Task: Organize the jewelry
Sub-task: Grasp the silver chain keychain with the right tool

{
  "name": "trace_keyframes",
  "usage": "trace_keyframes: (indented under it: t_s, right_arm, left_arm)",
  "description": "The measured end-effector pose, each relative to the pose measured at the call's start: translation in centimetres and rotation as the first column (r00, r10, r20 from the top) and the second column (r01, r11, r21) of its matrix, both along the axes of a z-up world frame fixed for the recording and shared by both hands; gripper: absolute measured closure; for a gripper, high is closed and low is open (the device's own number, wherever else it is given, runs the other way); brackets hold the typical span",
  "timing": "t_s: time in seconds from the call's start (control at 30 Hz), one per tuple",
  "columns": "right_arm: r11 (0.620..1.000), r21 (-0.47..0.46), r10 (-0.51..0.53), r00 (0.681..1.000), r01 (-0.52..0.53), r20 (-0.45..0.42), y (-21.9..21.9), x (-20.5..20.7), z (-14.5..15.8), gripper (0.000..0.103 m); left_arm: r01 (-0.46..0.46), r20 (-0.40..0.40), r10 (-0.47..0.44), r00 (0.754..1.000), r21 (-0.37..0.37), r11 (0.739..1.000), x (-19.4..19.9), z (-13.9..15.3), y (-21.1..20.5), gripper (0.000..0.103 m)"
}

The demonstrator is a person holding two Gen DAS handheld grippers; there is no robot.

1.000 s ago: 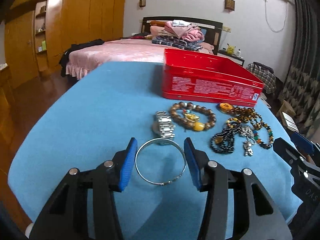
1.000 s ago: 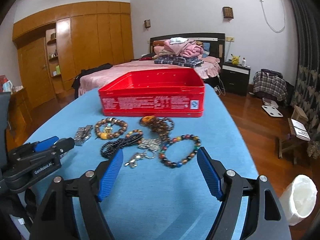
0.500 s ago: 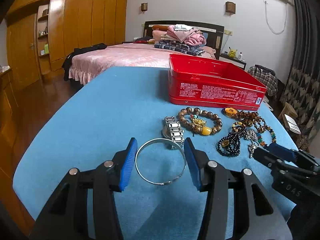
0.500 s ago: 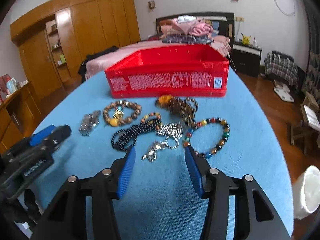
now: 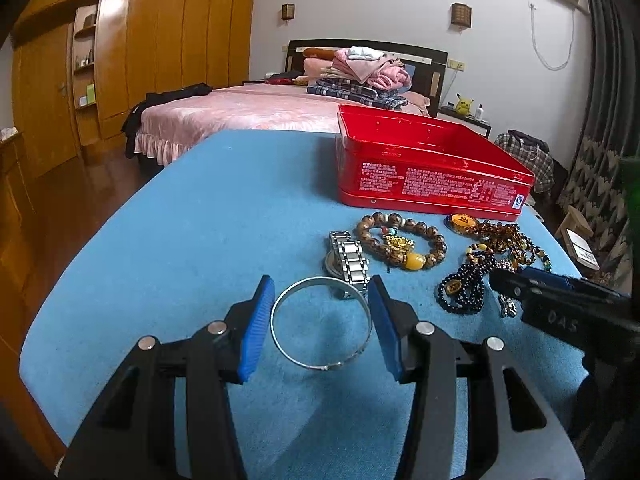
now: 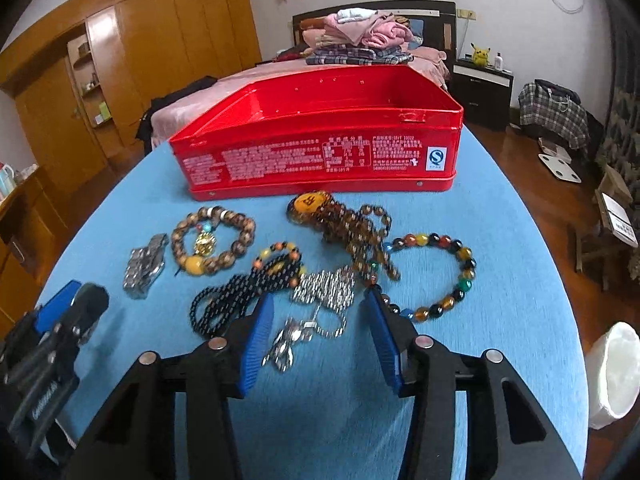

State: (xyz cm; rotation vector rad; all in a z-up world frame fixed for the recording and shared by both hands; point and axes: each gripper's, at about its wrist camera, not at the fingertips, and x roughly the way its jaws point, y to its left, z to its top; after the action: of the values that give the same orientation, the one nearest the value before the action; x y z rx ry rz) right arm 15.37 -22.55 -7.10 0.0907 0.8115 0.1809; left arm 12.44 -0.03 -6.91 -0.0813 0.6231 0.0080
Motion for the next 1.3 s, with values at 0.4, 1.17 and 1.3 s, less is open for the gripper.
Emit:
trace_keyframes:
  t_s: [0.4, 1.17, 1.3]
  right_arm:
    - [0.999, -0.027, 0.023, 1.0, -0.023, 0.001, 0.4, 0.2, 0.1, 0.08]
    - [0.996, -0.033, 0.081, 0.997, -0.081, 0.01, 0.4, -0.8, -0.1, 0.061]
    - [0.996, -0.005, 0.085, 0.996, -0.085, 0.014, -0.1, -0.9, -0.2, 0.074]
  left_arm:
    - [0.011, 0.001, -0.011, 1.0, -0.004, 1.0, 0.2, 0.0, -0.1, 0.056]
    - [0.024, 0.003, -0.024, 1.0, 0.01, 1.0, 0.0, 0.0, -1.2, 0.056]
    - [0.029, 0.001, -0.029, 1.0, 0.011, 1.0, 0.0, 0.0, -1.4, 0.056]
